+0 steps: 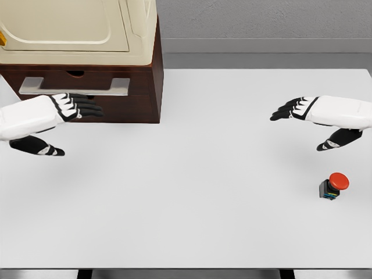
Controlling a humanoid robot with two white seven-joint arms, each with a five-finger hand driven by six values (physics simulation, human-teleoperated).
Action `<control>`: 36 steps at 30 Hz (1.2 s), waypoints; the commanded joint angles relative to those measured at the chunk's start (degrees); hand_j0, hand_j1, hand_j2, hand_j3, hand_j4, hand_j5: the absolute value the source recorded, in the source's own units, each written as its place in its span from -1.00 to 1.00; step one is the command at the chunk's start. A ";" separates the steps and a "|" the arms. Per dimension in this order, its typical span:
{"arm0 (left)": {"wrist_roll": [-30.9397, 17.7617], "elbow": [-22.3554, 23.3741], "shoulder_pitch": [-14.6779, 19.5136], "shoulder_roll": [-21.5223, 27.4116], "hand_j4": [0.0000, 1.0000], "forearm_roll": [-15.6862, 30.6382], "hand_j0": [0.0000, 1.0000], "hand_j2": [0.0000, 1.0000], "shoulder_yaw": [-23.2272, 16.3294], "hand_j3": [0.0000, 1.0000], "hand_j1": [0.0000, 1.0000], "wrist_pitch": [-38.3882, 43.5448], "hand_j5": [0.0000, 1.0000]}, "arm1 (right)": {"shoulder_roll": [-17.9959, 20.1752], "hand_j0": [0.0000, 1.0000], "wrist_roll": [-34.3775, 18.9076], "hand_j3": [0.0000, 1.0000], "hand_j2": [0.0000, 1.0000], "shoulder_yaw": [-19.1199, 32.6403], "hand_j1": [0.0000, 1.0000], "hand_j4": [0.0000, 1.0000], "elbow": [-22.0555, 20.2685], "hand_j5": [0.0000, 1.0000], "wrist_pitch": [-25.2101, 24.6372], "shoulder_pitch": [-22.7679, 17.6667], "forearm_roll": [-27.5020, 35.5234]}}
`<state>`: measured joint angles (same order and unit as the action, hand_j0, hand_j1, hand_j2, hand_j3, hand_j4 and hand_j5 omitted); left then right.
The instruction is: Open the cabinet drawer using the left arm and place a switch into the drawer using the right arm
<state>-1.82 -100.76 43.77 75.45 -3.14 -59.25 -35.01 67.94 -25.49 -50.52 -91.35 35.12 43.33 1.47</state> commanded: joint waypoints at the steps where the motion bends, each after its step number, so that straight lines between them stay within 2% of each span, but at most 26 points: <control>1: -2.57 -0.22 0.00 -0.21 1.00 0.41 1.00 1.00 0.54 1.00 1.00 0.01 1.00 | 0.61 1.00 -0.09 1.00 1.00 -0.02 1.00 1.00 -0.23 1.00 -0.12 0.00 0.38; 5: -2.75 -0.31 0.09 -0.83 1.00 0.59 1.00 1.00 0.71 1.00 1.00 0.01 1.00 | 3.42 1.00 0.35 1.00 1.00 0.24 1.00 1.00 -0.50 1.00 -0.12 0.00 0.38; 6: -2.75 -0.22 -0.44 -0.57 1.00 0.76 1.00 1.00 3.08 1.00 1.00 0.01 1.00 | 5.35 1.00 0.35 1.00 1.00 0.24 1.00 1.00 -0.41 1.00 -0.12 -0.18 0.38; 11: -2.75 -0.22 -0.44 -1.36 1.00 0.76 1.00 1.00 3.44 1.00 1.00 0.01 1.00 | 8.43 1.00 -3.25 1.00 1.00 -0.46 1.00 1.00 -1.99 1.00 -0.12 -0.44 -1.73; 14: -2.75 -0.22 -0.70 -2.06 1.00 1.99 1.00 1.00 3.26 1.00 1.00 0.01 1.00 | 9.05 1.00 -3.43 1.00 1.00 -0.37 1.00 1.00 -2.43 1.00 -0.12 -0.35 -5.86; 17: -3.01 -0.05 -0.70 -2.06 1.00 5.86 1.00 1.00 3.18 1.00 1.00 0.01 1.00 | 9.14 1.00 -3.52 1.00 1.00 -0.72 1.00 1.00 -3.04 1.00 -0.12 -0.61 -7.62; 19: -5.30 -0.05 -0.70 -1.89 1.00 9.02 1.00 1.00 2.74 1.00 1.00 0.01 1.00 | 9.22 1.00 -3.52 1.00 1.00 -1.60 1.00 1.00 -3.04 1.00 -0.12 -0.70 -8.67; 27: -7.67 2.33 -0.52 -1.97 1.00 11.84 1.00 1.00 3.26 1.00 1.00 0.01 1.00 | 9.58 1.00 -3.52 1.00 1.00 -7.14 1.00 1.00 -3.04 1.00 -0.12 -0.70 -12.36; 30: -7.85 2.41 -0.52 -1.97 1.00 12.28 1.00 1.00 3.26 1.00 1.00 0.01 1.00 | 9.49 1.00 -3.52 1.00 1.00 -7.58 1.00 1.00 -2.96 1.00 -0.12 -1.32 -12.72; 32: -10.40 2.41 -0.52 -2.06 1.00 14.47 1.00 1.00 3.18 1.00 1.00 0.01 1.00 | 9.31 1.00 -3.34 1.00 1.00 -8.72 1.00 1.00 -2.61 1.00 -0.12 -1.41 -12.89; 36: -10.49 2.50 -0.35 -2.06 1.00 15.35 1.00 1.00 3.35 1.00 1.00 0.01 1.00 | 9.14 1.00 -3.08 1.00 1.00 -8.72 1.00 1.00 -2.69 1.00 -0.12 -1.41 -12.89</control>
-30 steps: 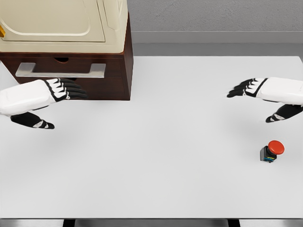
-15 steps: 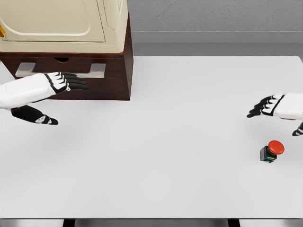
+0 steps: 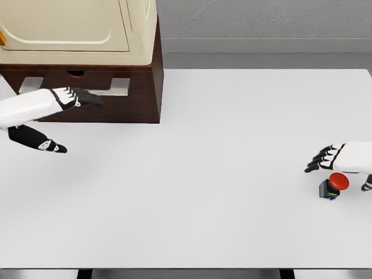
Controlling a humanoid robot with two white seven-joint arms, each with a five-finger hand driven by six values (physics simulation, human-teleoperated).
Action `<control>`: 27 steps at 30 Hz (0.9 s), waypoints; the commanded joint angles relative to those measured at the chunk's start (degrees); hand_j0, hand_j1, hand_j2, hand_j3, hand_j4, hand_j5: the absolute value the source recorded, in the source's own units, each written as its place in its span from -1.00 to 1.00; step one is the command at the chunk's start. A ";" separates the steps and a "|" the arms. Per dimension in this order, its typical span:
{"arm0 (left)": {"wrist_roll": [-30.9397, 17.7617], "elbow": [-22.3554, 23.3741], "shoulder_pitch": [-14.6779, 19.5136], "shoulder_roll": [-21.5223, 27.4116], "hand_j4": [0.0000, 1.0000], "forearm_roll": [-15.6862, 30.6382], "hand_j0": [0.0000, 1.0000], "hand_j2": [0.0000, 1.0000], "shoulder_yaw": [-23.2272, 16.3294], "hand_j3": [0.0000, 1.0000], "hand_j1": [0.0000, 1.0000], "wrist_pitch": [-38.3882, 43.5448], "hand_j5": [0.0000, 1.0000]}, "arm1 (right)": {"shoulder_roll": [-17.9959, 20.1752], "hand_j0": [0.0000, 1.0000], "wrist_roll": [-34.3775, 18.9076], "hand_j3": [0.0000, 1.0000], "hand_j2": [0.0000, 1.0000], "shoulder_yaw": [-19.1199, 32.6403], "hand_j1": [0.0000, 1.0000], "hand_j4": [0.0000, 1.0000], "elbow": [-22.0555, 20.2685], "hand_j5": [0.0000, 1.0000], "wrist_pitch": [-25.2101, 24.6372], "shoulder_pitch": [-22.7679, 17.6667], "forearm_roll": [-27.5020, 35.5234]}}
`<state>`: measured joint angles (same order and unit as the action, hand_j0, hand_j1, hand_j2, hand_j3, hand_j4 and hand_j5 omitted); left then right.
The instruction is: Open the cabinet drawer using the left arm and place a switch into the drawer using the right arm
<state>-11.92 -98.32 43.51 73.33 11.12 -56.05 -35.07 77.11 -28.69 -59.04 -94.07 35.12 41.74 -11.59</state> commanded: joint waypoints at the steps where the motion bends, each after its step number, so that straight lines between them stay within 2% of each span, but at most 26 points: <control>1: -0.39 0.50 0.00 -0.03 1.00 1.18 1.00 1.00 0.15 1.00 1.00 0.07 1.00 | -0.21 1.00 0.12 1.00 1.00 -0.37 1.00 1.00 0.02 1.00 -0.12 0.00 0.17; 4: -0.56 1.03 0.09 -0.12 1.00 2.85 1.00 1.00 0.15 1.00 1.00 0.07 1.00 | -0.47 1.00 -0.05 1.00 1.00 -0.46 1.00 1.00 -0.15 1.00 -0.12 -0.08 0.17; 9: -0.65 2.52 0.35 -0.38 1.00 3.29 1.00 1.00 0.24 1.00 1.00 0.07 1.00 | -2.49 1.00 -0.23 1.00 1.00 -0.37 1.00 1.00 0.99 1.00 -0.12 -0.08 -0.80; 12: -0.65 3.40 0.26 -0.64 1.00 3.73 1.00 1.00 0.24 1.00 1.00 0.07 1.00 | -2.40 1.00 -0.14 1.00 1.00 -0.37 1.00 1.00 1.69 1.00 -0.12 -0.08 -0.80; 16: -0.56 5.42 0.35 -1.08 1.00 3.73 1.00 1.00 0.24 1.00 1.00 0.07 1.00 | -2.23 1.00 -0.14 1.00 1.00 -0.37 1.00 1.00 0.90 1.00 -0.12 -0.08 -0.89; 23: -0.65 9.82 0.26 -5.13 1.00 3.47 1.00 1.00 0.06 1.00 1.00 0.07 1.00 | -1.79 1.00 -0.05 1.00 1.00 -0.64 1.00 1.00 -0.50 1.00 -0.12 -0.96 -1.06; 27: -0.48 11.31 0.17 -5.13 1.00 3.73 1.00 1.00 -0.29 1.00 1.00 0.07 1.00 | -2.23 1.00 -0.05 1.00 1.00 -0.90 1.00 1.00 -0.50 1.00 -0.12 -0.96 -0.97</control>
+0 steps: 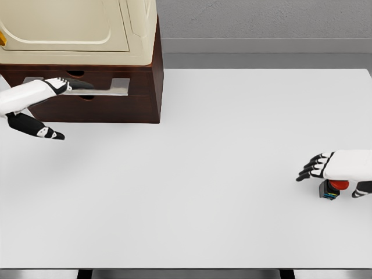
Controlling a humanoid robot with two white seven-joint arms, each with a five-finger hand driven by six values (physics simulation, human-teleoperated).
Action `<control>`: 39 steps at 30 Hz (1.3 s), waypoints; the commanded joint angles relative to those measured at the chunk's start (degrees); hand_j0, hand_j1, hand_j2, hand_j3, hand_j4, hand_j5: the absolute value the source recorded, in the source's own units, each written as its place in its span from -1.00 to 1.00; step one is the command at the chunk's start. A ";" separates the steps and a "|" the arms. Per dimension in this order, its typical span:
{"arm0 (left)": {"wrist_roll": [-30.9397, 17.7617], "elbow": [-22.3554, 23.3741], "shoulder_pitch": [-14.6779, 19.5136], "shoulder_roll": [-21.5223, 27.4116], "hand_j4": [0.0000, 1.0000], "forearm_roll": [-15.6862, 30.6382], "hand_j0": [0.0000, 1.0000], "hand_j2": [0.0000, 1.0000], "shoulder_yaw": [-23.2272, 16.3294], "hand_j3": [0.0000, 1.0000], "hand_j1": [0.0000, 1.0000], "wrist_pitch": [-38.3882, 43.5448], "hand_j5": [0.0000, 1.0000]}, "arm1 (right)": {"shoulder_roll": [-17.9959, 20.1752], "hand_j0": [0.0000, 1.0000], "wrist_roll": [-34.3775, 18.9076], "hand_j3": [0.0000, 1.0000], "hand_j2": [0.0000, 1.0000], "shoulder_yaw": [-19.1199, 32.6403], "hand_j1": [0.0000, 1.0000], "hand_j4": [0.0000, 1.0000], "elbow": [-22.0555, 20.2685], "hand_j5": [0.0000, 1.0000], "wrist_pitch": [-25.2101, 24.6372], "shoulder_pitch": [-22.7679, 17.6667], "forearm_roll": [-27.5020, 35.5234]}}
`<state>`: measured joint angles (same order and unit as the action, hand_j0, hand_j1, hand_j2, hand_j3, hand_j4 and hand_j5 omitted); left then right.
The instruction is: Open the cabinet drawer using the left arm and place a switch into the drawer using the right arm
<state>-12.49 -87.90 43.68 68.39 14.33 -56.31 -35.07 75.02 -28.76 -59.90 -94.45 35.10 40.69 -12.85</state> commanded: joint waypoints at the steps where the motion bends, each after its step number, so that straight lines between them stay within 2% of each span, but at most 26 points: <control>1: 0.19 0.89 0.00 -0.19 1.00 0.52 1.00 1.00 -0.12 1.00 1.00 0.07 1.00 | -0.31 1.00 0.02 1.00 1.00 -0.04 1.00 1.00 -0.03 1.00 -0.10 0.00 0.29; 6: 0.19 1.86 0.00 -0.27 1.00 1.40 1.00 1.00 -0.12 1.00 1.00 0.07 1.00 | -0.49 0.93 -0.07 0.93 0.93 -0.04 0.93 0.93 0.14 0.93 -0.10 -0.18 0.29; 11: 0.19 2.56 0.09 -0.80 1.00 1.93 1.00 1.00 -0.12 1.00 1.00 0.07 1.00 | -0.49 0.52 -0.25 0.52 0.52 -0.04 0.52 0.52 0.06 0.52 -0.10 -0.18 0.20; 18: 0.10 3.44 0.09 -2.65 1.00 1.84 1.00 1.00 -0.29 1.00 1.00 0.07 1.00 | -0.49 0.24 -0.33 0.24 0.24 -0.04 0.24 0.24 0.06 0.24 -0.10 -0.18 -0.15; 32: 0.19 6.87 -0.26 -3.17 1.00 1.84 1.00 1.00 -0.38 1.00 1.00 0.07 1.00 | -0.84 0.14 0.19 0.14 0.14 0.84 0.14 0.14 -0.03 0.14 -0.10 0.35 0.20; 39: 0.10 7.57 -0.35 -5.20 1.00 1.84 1.00 1.00 -0.47 1.00 1.00 0.07 1.00 | -1.19 0.11 0.81 0.11 0.11 2.16 0.11 0.11 -0.12 0.11 -0.10 0.70 2.31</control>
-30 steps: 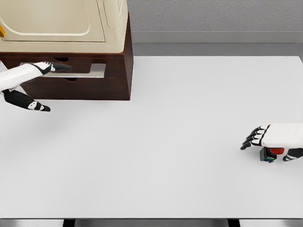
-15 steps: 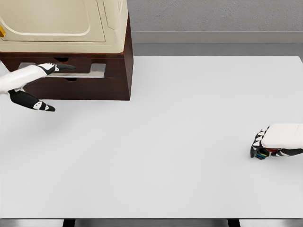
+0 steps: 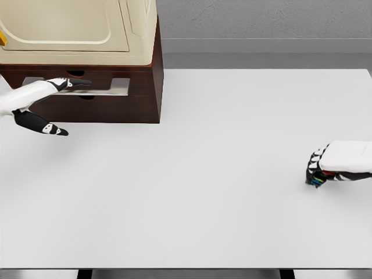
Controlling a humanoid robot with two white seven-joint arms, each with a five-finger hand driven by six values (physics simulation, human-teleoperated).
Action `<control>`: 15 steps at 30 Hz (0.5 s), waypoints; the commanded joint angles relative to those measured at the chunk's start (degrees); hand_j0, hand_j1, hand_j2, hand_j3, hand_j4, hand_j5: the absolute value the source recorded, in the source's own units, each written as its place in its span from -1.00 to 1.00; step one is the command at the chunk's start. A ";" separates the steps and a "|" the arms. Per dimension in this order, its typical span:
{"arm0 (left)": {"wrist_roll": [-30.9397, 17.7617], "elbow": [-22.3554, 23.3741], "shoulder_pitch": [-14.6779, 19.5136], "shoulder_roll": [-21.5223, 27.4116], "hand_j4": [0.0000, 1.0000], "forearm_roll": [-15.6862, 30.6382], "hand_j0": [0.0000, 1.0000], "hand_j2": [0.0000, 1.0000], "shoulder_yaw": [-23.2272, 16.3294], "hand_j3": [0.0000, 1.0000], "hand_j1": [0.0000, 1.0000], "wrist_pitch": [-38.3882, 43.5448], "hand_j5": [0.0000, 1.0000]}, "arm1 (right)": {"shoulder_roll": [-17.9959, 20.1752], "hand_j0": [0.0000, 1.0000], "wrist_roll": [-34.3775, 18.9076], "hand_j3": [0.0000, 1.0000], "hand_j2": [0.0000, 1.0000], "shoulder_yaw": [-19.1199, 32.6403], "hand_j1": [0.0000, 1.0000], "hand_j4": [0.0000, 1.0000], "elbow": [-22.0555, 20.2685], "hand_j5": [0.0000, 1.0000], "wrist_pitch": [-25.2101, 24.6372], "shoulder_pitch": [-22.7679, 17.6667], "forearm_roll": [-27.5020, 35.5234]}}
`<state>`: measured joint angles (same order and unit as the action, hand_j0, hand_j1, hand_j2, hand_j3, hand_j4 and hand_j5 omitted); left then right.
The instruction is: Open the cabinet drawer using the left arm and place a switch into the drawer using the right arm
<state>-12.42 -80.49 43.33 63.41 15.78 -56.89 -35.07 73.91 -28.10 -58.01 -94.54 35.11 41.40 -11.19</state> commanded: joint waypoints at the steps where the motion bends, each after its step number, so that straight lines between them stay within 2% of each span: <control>1: 0.03 0.42 0.00 -1.00 1.00 0.39 1.00 1.00 0.03 1.00 1.00 0.07 1.00 | -0.17 0.11 0.15 0.11 0.11 0.26 0.11 0.11 -0.03 0.11 -0.11 0.00 1.26; 15: -0.68 1.21 -0.44 -1.62 1.00 0.39 1.00 1.00 -0.15 1.00 1.00 0.07 1.00 | -2.46 0.09 4.28 0.09 0.09 3.16 0.09 0.09 0.05 0.09 -0.11 0.79 3.11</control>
<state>-12.88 -79.36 42.62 61.70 16.12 -57.06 -35.04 71.78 -24.37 -55.06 -94.48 35.11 42.28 -8.79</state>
